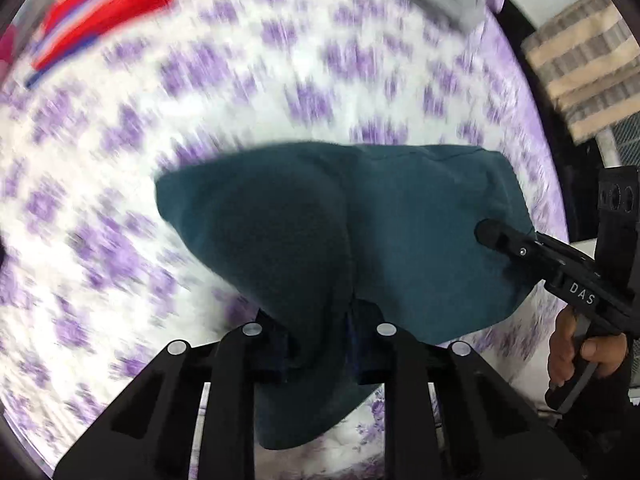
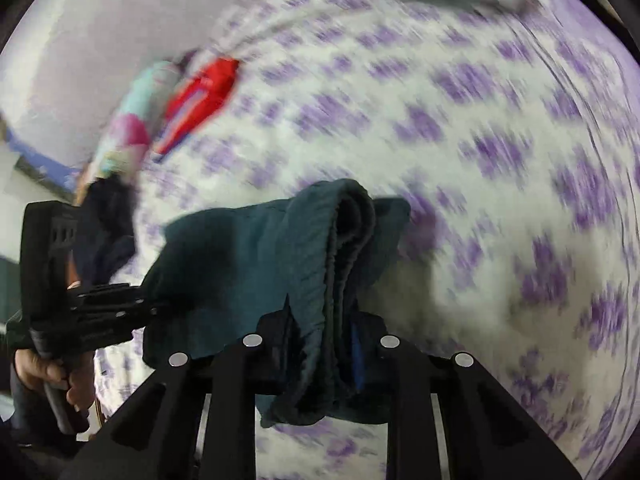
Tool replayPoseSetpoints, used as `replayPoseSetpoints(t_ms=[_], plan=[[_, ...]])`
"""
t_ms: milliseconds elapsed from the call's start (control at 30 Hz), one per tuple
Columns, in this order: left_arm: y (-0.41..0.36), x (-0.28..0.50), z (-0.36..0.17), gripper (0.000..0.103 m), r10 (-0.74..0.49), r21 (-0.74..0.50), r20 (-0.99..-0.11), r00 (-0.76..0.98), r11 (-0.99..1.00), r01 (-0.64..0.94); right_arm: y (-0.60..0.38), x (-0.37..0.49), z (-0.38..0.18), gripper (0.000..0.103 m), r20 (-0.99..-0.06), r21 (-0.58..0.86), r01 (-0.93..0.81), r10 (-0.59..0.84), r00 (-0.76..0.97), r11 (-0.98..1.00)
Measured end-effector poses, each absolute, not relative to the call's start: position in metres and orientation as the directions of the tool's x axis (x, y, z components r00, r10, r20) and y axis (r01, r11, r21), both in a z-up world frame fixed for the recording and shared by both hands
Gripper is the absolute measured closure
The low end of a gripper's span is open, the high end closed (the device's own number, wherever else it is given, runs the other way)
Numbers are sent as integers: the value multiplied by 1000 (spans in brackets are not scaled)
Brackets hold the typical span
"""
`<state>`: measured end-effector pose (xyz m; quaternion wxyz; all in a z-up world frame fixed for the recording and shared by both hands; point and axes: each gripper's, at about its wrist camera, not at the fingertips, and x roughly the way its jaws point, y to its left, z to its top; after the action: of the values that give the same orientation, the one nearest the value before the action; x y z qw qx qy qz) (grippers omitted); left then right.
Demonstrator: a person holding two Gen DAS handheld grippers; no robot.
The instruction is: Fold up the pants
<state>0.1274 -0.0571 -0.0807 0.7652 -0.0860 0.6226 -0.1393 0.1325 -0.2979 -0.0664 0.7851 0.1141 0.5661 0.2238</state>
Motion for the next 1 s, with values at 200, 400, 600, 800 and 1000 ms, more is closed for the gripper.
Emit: replayPoseSetpoints(t_ms=[200, 400, 600, 800, 1000], plan=[[9, 147, -28, 84, -215, -220, -899, 382, 975, 29, -232, 175, -6, 81, -752, 432, -407, 570, 330, 805], [74, 189, -30, 83, -115, -169, -892, 437, 982, -87, -142, 237, -4, 81, -738, 384, -505, 586, 335, 773], [118, 216, -70, 83, -62, -133, -919, 389, 978, -159, -85, 264, -44, 81, -801, 321, -524, 521, 295, 789], [135, 217, -129, 80, -87, -180, -931, 355, 955, -238, -64, 272, -89, 79, -860, 233, -529, 427, 279, 816], [147, 207, -146, 52, -98, -226, -902, 421, 937, -267, -67, 285, -122, 56, -896, 193, -492, 356, 264, 849]])
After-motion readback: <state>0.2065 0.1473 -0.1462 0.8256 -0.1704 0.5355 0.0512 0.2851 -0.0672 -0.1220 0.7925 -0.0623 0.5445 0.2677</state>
